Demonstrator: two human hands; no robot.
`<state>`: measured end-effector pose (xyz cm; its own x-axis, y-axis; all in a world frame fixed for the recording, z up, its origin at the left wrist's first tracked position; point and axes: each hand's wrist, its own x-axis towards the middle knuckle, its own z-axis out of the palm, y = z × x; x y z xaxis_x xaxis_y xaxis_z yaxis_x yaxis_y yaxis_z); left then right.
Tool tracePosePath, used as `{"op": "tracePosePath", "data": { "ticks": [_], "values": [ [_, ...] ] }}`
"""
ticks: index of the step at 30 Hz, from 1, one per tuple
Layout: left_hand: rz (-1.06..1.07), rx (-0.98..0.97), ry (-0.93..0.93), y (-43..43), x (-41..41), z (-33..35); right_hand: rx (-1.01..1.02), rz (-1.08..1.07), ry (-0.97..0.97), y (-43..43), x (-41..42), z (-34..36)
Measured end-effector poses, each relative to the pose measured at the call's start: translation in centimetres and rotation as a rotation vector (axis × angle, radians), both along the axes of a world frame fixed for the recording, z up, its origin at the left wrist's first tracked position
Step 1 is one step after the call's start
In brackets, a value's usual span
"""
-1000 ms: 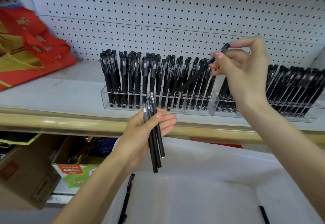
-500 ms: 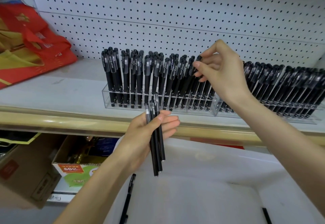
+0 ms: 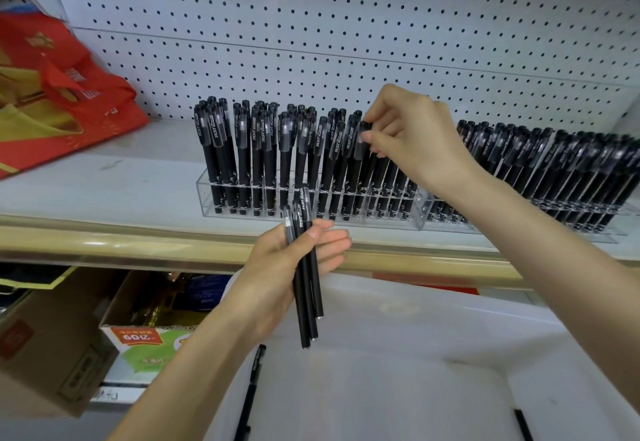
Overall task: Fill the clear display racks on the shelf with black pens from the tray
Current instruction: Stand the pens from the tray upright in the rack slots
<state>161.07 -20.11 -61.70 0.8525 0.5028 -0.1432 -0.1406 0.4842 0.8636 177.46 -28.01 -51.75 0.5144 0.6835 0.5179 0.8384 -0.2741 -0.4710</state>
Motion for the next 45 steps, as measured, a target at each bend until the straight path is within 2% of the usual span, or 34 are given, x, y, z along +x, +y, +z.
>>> {"op": "tracePosePath", "data": {
  "ticks": [3, 9, 11, 16, 19, 25, 28, 33, 41, 45],
  "values": [
    [-0.007, 0.003, -0.001, 0.0, -0.1, 0.0, -0.013, -0.031, -0.052, -0.4, 0.1, -0.2],
    [-0.014, 0.008, -0.026, -0.1, -0.1, 0.2, 0.054, -0.053, 0.011, -1.7, -0.7, -0.1],
    [-0.01, 0.014, -0.045, -0.2, -0.1, 0.4, 0.091, -0.01, 0.104, -2.5, -2.0, -0.8],
    [0.018, 0.045, -0.117, -0.4, -0.3, 1.5, -0.154, 0.201, 0.468, -4.3, -5.6, -5.3],
    [-0.006, 0.072, -0.123, -0.8, -0.2, 2.1, -0.111, 0.28, 0.739, -4.2, -6.6, -6.8],
    [-0.03, 0.092, -0.117, -1.6, -0.1, 2.6, -0.058, 0.339, 0.908, -4.3, -7.0, -7.1],
    [0.065, 0.075, -0.147, -1.3, 0.0, 2.5, -0.054, 0.346, 0.9, -5.0, -6.0, -6.6],
    [0.171, -0.015, -0.113, -0.5, 0.5, 2.0, -0.103, 0.283, 0.715, -5.9, -4.1, -5.2],
    [0.085, 0.138, 0.027, -1.6, 0.7, 1.8, 0.116, 0.235, 0.543, -5.0, -2.4, -2.6],
    [0.037, 0.102, 0.071, -1.4, 0.6, 1.5, 0.148, 0.247, 0.489, -4.1, -2.2, -2.4]
  ]
}}
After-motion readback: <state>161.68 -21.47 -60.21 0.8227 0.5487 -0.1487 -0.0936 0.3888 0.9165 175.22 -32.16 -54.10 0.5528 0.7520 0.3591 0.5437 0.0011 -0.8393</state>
